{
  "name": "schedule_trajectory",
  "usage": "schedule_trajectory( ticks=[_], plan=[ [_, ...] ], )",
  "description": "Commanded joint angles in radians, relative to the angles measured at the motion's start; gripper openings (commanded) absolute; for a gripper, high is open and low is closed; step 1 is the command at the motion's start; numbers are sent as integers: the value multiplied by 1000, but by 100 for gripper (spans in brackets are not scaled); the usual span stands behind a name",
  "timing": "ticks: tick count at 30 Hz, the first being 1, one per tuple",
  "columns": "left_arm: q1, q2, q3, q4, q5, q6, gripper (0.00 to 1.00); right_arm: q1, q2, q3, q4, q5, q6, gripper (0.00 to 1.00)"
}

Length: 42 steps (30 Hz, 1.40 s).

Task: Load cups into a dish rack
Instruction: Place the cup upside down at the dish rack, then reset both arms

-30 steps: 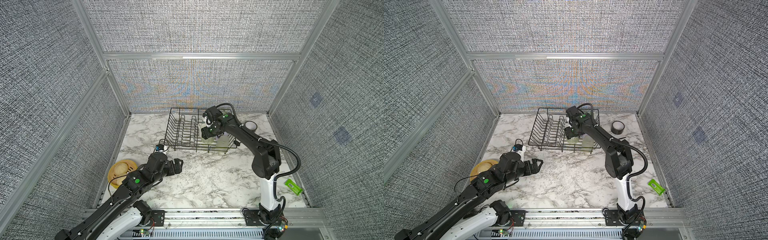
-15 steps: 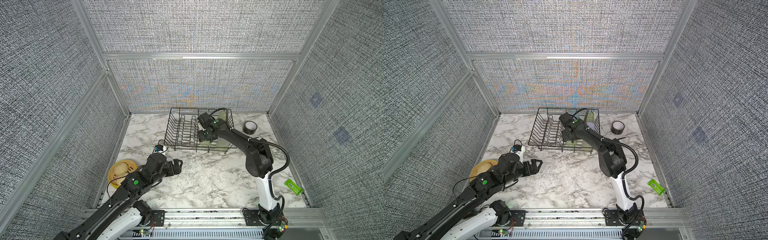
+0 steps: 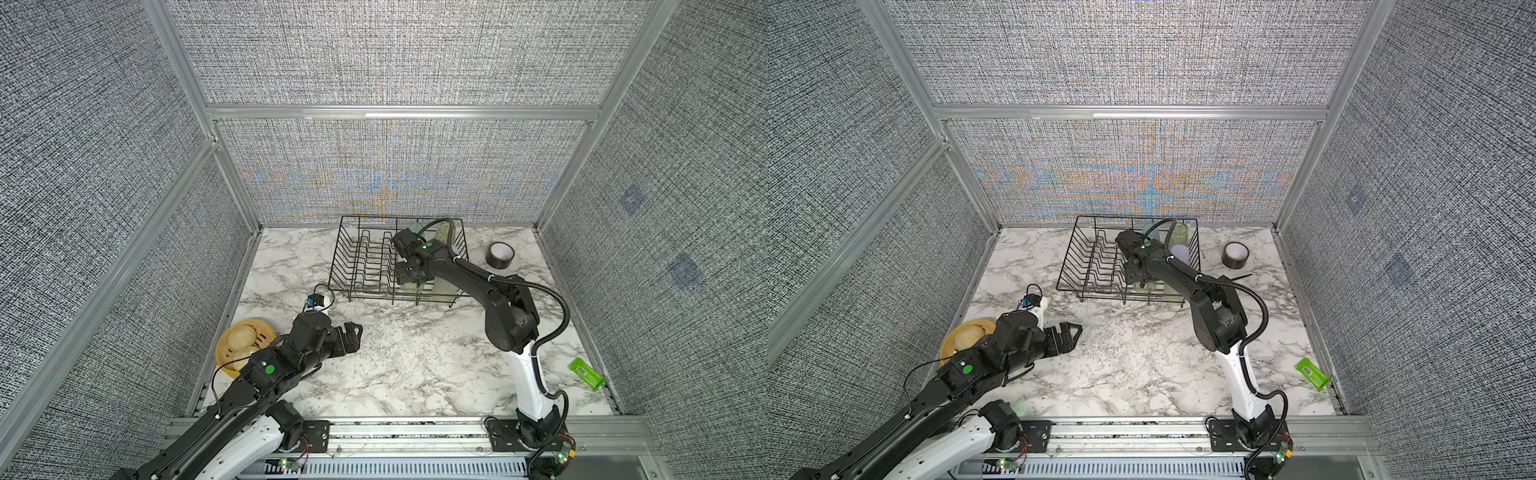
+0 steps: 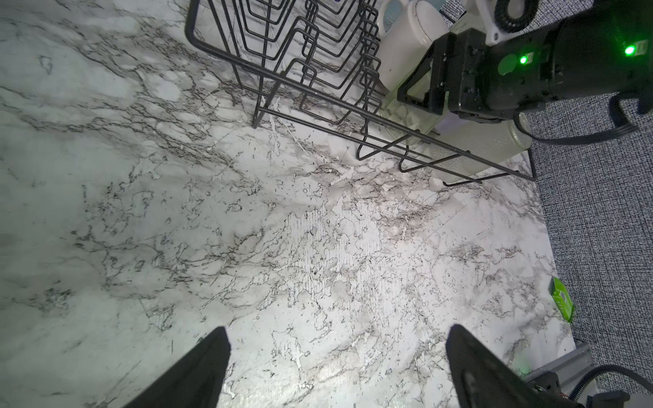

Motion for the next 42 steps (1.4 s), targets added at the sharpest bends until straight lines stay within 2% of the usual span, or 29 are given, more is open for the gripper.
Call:
schedule_trajectory(
  ticks=[1,4,6,11,16,21,25,31,34,37,39,42],
  plan=[
    [1,-8,-1,-6,-13,-10,96,2,-8,-5,-5,-30,1,75],
    [2,-15,-2,-8,-16,-11,96,2,-24,-11,-7,-37,6,82],
    [1,-15,-3,-7,-16,-12,96,2,-36,-17,-7,-40,6,99],
    [1,-12,-4,0,-9,-15,96,2,-67,-26,-10,-59,-7,99],
    [1,-11,10,-10,-14,-12,96,2,-128,-32,-17,-142,-21,99],
    [1,-6,57,-51,-39,14,96,2,-253,-65,-12,-192,-60,99],
    [2,-10,101,-77,-72,50,96,4,-405,-143,27,-199,-151,99],
    [2,-3,178,-126,-201,77,99,5,-778,-457,239,-93,-286,99],
    [2,6,214,-139,-270,90,99,3,-999,-695,436,-31,-363,99],
    [2,11,224,-159,-389,105,99,-14,-1183,-942,622,33,-460,99],
    [2,6,195,-168,-500,84,99,-46,-1266,-1057,647,90,-464,99],
    [2,-16,125,-114,-574,78,99,-112,-1362,-1188,654,127,-476,99]
  ],
)
